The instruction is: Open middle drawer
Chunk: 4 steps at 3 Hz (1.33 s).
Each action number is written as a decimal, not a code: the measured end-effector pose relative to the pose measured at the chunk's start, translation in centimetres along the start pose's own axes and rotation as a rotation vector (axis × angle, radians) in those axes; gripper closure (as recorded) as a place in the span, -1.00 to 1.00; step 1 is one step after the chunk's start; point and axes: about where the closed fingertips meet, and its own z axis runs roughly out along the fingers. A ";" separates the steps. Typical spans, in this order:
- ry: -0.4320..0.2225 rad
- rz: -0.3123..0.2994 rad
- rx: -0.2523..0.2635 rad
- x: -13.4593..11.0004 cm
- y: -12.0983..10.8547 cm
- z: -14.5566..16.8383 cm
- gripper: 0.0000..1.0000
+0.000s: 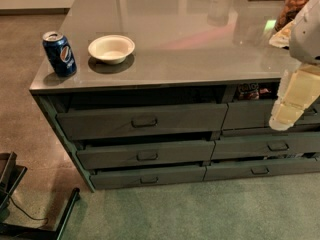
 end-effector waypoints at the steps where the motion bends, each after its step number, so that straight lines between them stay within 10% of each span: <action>1: -0.012 0.002 0.001 0.0 0.1 0.6 -1.00; 4: -0.136 -0.086 -0.096 -3.5 6.3 18.8 -1.00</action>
Offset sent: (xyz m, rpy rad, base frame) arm 0.0125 0.0335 -0.1149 0.1270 0.0096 0.0760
